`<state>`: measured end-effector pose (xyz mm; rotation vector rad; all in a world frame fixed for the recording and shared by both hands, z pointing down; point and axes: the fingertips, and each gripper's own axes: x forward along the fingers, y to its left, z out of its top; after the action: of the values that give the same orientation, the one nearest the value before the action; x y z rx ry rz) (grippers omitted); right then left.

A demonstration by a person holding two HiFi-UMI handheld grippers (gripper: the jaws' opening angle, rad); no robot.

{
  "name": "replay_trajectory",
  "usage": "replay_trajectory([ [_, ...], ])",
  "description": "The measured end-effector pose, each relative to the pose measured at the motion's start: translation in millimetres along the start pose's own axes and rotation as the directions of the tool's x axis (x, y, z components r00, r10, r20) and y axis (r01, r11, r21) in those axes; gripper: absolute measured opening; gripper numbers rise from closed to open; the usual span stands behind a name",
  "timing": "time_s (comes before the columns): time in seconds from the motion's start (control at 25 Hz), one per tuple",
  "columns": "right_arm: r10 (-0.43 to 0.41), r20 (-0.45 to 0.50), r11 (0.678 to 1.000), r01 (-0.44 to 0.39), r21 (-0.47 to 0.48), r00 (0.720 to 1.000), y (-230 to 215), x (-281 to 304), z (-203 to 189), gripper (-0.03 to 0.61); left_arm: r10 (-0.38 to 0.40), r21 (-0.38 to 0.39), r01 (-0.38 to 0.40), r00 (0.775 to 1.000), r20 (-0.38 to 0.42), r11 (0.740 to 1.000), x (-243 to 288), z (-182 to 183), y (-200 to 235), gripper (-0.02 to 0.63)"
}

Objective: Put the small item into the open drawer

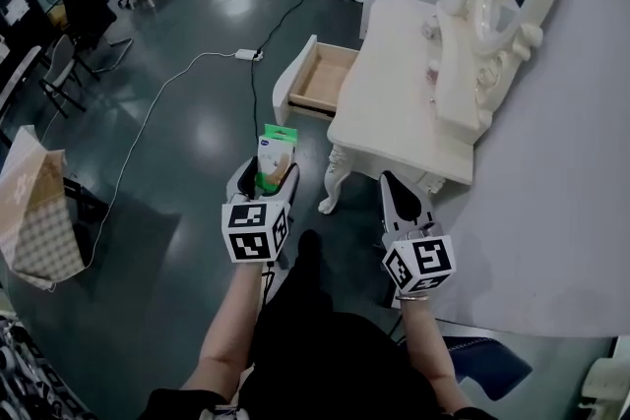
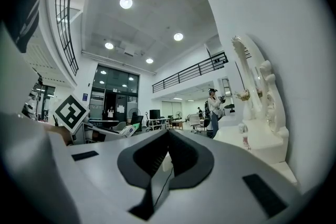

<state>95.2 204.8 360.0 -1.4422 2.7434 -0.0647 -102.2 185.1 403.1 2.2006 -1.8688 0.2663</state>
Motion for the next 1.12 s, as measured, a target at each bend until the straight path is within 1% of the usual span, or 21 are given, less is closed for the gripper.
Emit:
replay_trajectory([
  [0.16,-0.012,0.002,1.0,0.012,0.0,1.0,-8,14,1,-0.003,-0.006,0.002,0.006,1.0,0.008,1.0,15,7,5,0.328],
  [0.48,0.001,0.001,1.0,-0.001,-0.002,1.0,-19,62,-1,-0.003,-0.008,0.005,0.008,1.0,0.002,1.0,61,17,25,0.328],
  [0.8,0.008,-0.004,1.0,-0.008,-0.012,1.0,-37,134,-2,-0.003,-0.012,0.005,0.012,1.0,0.001,1.0,121,34,59,0.328],
  [1.12,-0.028,-0.015,0.999,0.028,-0.018,1.0,-62,198,1,-0.003,-0.04,0.006,0.04,0.999,-0.002,0.999,187,57,83,0.328],
])
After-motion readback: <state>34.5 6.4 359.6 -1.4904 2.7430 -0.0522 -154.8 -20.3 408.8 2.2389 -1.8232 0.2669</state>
